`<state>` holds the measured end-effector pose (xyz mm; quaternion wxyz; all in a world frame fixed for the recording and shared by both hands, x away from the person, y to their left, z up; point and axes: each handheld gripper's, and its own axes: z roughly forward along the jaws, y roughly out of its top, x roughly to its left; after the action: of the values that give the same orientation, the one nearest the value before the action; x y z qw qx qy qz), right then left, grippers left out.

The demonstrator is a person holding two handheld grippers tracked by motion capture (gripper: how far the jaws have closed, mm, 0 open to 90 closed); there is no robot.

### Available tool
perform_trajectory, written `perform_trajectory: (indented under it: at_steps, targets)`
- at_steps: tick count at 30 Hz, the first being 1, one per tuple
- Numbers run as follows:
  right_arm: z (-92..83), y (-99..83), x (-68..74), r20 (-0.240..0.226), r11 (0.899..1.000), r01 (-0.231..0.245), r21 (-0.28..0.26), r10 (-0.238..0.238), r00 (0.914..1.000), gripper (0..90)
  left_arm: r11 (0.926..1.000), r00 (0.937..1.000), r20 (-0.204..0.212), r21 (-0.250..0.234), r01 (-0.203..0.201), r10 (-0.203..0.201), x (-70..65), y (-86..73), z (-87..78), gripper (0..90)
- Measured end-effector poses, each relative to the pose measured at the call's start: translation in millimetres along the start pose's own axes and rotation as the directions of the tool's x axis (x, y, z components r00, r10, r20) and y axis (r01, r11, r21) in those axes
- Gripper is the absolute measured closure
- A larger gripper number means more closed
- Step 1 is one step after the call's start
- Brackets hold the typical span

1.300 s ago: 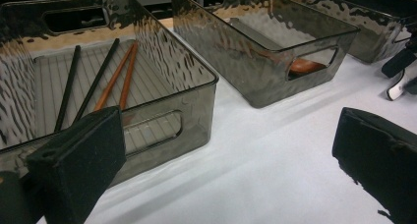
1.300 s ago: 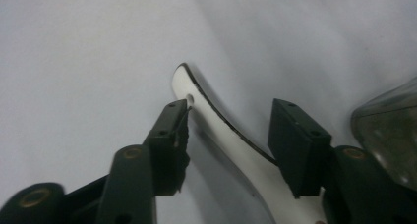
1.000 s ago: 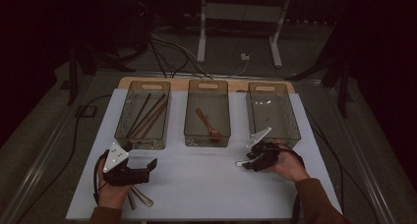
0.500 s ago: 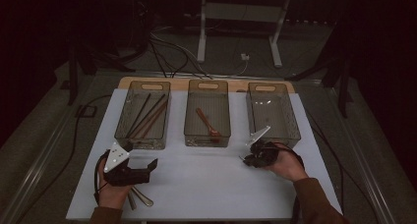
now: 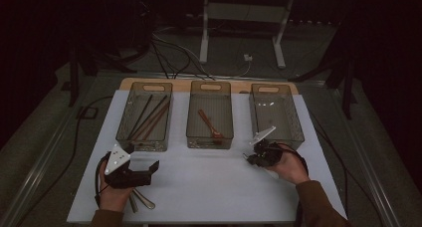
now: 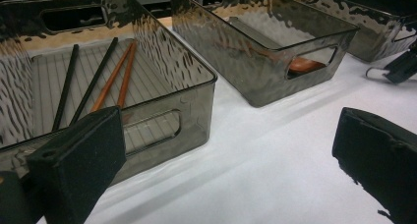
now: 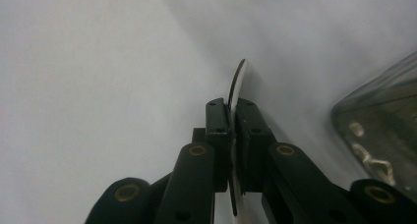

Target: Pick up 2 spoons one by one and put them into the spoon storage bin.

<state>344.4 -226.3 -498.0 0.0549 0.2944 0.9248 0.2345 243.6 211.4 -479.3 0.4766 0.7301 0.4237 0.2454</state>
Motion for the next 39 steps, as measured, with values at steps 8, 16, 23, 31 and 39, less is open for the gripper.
perform_trajectory:
  at_steps: [8, 16, 23, 31, 39]
  targets:
    - [-12.1, 6.1, 2.4, 0.029, 0.991, -0.031, -0.128, 0.035, 0.9990, 86.4, 1.0000, 1.0000, 0.000, 0.000, 0.000, 0.000, -0.2, 0.0, -0.1, 0.8]
    - [-19.2, 10.6, 5.4, 0.045, 0.979, -0.041, -0.198, 0.051, 0.9977, 86.5, 1.0000, 1.0000, 0.000, -0.001, 0.000, 0.000, -0.2, 0.1, -0.1, 0.8]
    - [-24.8, 16.4, 7.2, 0.047, 0.968, -0.051, -0.246, 0.065, 0.9968, 86.5, 1.0000, 1.0000, 0.000, -0.001, -0.001, 0.001, -0.5, 0.1, 0.0, 0.8]
    - [-30.0, 27.3, 9.8, 0.053, 0.952, -0.063, -0.299, 0.082, 0.9952, 86.4, 1.0000, 1.0000, 0.000, -0.002, -0.001, 0.001, -0.2, 0.0, -0.2, 0.8]
    - [-37.0, 42.3, 12.2, 0.057, 0.936, -0.061, -0.346, 0.087, 0.9946, 86.4, 1.0000, 1.0000, 0.000, -0.004, 0.001, -0.001, 0.1, 0.1, -0.9, 0.8]
